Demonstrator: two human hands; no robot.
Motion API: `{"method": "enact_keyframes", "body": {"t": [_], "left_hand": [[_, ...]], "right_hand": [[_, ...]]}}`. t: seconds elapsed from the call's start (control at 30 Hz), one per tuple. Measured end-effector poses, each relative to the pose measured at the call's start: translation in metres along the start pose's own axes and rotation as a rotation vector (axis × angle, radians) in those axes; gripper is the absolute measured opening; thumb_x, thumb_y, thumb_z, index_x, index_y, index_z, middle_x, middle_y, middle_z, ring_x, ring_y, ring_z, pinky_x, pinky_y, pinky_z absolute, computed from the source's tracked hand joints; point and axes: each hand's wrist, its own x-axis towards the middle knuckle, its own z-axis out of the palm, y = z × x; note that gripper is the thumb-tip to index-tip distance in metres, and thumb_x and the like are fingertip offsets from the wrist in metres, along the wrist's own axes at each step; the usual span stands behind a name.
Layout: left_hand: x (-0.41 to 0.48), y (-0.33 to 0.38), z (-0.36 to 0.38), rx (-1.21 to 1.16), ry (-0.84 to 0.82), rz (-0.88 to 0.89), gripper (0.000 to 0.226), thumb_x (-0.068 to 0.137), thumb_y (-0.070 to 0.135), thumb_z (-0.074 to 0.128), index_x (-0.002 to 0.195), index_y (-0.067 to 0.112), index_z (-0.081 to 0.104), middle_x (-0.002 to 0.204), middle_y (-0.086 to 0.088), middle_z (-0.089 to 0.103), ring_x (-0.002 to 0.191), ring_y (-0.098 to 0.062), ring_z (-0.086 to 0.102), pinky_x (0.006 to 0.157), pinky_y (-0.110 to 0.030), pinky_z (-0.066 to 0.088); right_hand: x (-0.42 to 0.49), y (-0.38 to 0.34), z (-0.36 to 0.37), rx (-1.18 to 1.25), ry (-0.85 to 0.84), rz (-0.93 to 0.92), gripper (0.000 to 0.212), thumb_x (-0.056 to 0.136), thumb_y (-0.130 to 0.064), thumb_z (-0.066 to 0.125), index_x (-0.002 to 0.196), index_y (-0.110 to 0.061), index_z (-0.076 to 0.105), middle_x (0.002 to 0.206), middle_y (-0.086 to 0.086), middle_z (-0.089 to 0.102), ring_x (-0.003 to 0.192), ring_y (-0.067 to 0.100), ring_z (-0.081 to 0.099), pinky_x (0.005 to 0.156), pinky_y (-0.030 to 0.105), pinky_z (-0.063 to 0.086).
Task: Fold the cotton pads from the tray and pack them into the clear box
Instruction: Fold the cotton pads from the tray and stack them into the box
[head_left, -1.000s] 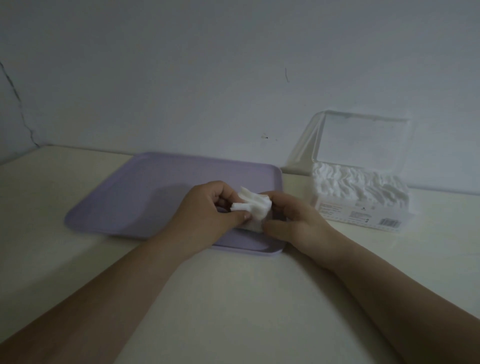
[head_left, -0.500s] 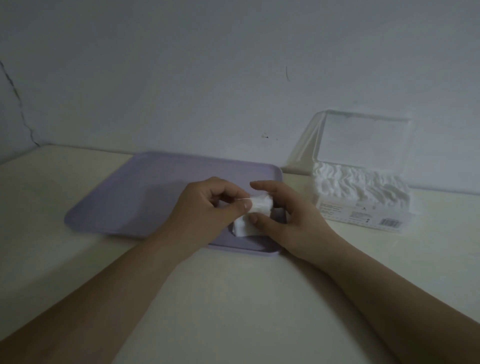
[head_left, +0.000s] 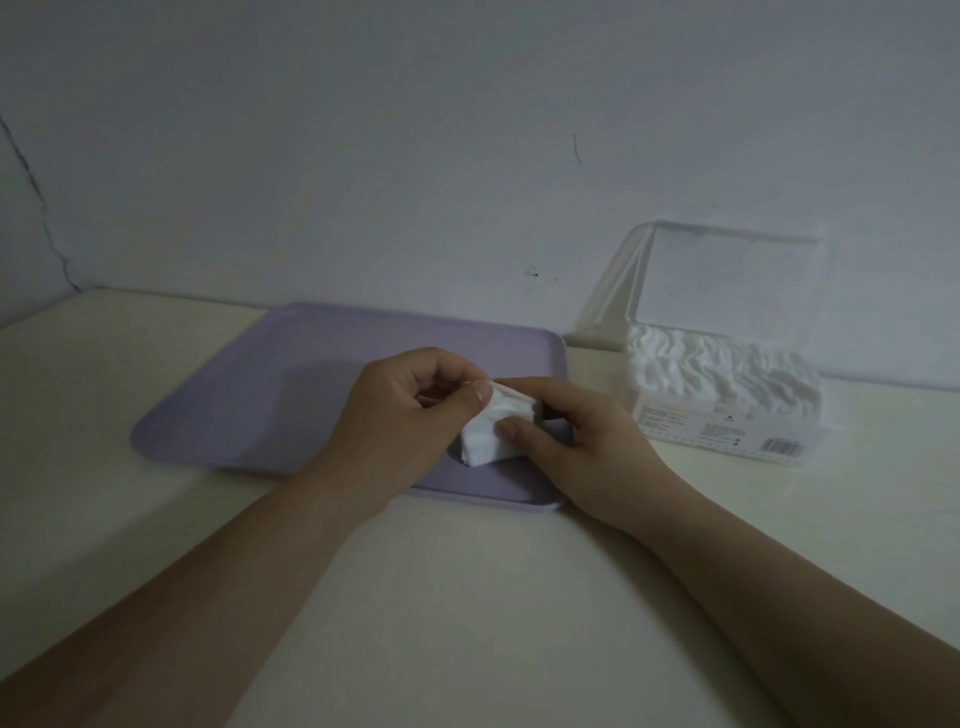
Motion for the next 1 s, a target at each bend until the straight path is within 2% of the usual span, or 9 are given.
{"method": "enact_keyframes", "body": {"t": [0.1, 0.23, 0.43, 0.53, 0.7, 0.8, 0.87, 0.93, 1.0], "left_hand": [[0.0, 0.0, -0.001, -0.018, -0.002, -0.017, 0.011, 0.09, 0.007, 0.075, 0.083, 0.015, 0.076, 0.081, 0.0, 0.079, 0.073, -0.006, 0.069, 0.07, -0.018, 0.053], [0.002, -0.003, 0.0, -0.004, -0.016, -0.047, 0.013, 0.09, 0.008, 0.075, 0.082, 0.018, 0.076, 0.081, 0.002, 0.079, 0.073, -0.006, 0.068, 0.072, -0.022, 0.053], [0.004, -0.008, 0.0, -0.003, -0.035, -0.037, 0.011, 0.094, 0.01, 0.071, 0.088, 0.017, 0.077, 0.087, -0.001, 0.08, 0.081, -0.011, 0.072, 0.081, -0.035, 0.057], [0.004, -0.01, -0.001, 0.006, -0.066, -0.041, 0.013, 0.095, 0.011, 0.07, 0.088, 0.019, 0.077, 0.088, 0.0, 0.08, 0.081, -0.011, 0.071, 0.082, -0.035, 0.057], [0.005, -0.011, 0.0, 0.044, -0.016, -0.039, 0.012, 0.097, 0.012, 0.067, 0.088, 0.017, 0.074, 0.082, 0.003, 0.077, 0.073, -0.009, 0.067, 0.076, -0.032, 0.055], [0.01, -0.014, -0.002, 0.054, 0.178, -0.055, 0.011, 0.099, 0.019, 0.064, 0.09, 0.019, 0.07, 0.082, 0.001, 0.075, 0.072, -0.013, 0.065, 0.074, -0.035, 0.056], [0.011, -0.01, -0.005, -0.008, 0.285, -0.101, 0.011, 0.102, 0.023, 0.06, 0.094, 0.02, 0.068, 0.079, 0.003, 0.071, 0.067, -0.015, 0.063, 0.064, -0.029, 0.054], [0.011, -0.005, -0.008, -0.109, 0.278, -0.145, 0.011, 0.103, 0.022, 0.059, 0.098, 0.019, 0.068, 0.075, 0.005, 0.067, 0.06, -0.011, 0.057, 0.053, -0.02, 0.047], [0.008, 0.0, -0.009, -0.165, 0.157, -0.147, 0.01, 0.102, 0.019, 0.062, 0.097, 0.018, 0.07, 0.066, 0.007, 0.062, 0.05, -0.009, 0.048, 0.046, -0.019, 0.04]], "right_hand": [[-0.001, 0.002, 0.001, -0.017, 0.038, 0.014, 0.036, 0.095, -0.019, 0.072, 0.129, -0.032, 0.067, 0.117, -0.018, 0.072, 0.108, 0.001, 0.066, 0.095, 0.014, 0.047], [-0.004, 0.004, 0.004, -0.059, 0.087, -0.086, 0.042, 0.091, -0.011, 0.074, 0.122, -0.033, 0.057, 0.118, -0.016, 0.063, 0.105, 0.008, 0.065, 0.09, 0.013, 0.047], [-0.003, 0.004, 0.003, -0.126, 0.074, -0.159, 0.035, 0.09, -0.01, 0.076, 0.119, -0.027, 0.069, 0.112, -0.008, 0.065, 0.102, 0.006, 0.061, 0.091, 0.011, 0.042], [-0.003, 0.002, 0.003, -0.129, 0.083, -0.103, 0.031, 0.087, -0.015, 0.08, 0.112, -0.032, 0.071, 0.108, -0.016, 0.066, 0.1, -0.001, 0.061, 0.087, 0.007, 0.041], [-0.003, 0.002, 0.003, -0.12, 0.082, -0.019, 0.029, 0.083, -0.014, 0.082, 0.093, -0.034, 0.063, 0.1, -0.013, 0.068, 0.092, 0.005, 0.063, 0.079, 0.011, 0.045], [-0.004, 0.0, 0.003, -0.089, 0.095, 0.031, 0.019, 0.086, -0.013, 0.08, 0.092, -0.022, 0.064, 0.091, -0.012, 0.066, 0.082, 0.004, 0.059, 0.072, 0.008, 0.04], [-0.003, 0.0, 0.002, -0.07, 0.137, 0.077, 0.018, 0.087, -0.015, 0.079, 0.092, -0.023, 0.065, 0.087, -0.011, 0.066, 0.076, 0.005, 0.056, 0.068, 0.009, 0.04], [-0.002, 0.001, 0.0, -0.058, 0.196, 0.103, 0.022, 0.086, -0.015, 0.079, 0.093, -0.03, 0.064, 0.091, -0.011, 0.068, 0.075, 0.006, 0.057, 0.068, 0.009, 0.041], [0.0, 0.003, 0.0, -0.047, 0.242, 0.128, 0.03, 0.086, -0.017, 0.079, 0.096, -0.038, 0.06, 0.096, -0.015, 0.068, 0.077, 0.005, 0.059, 0.068, 0.008, 0.043]]}}
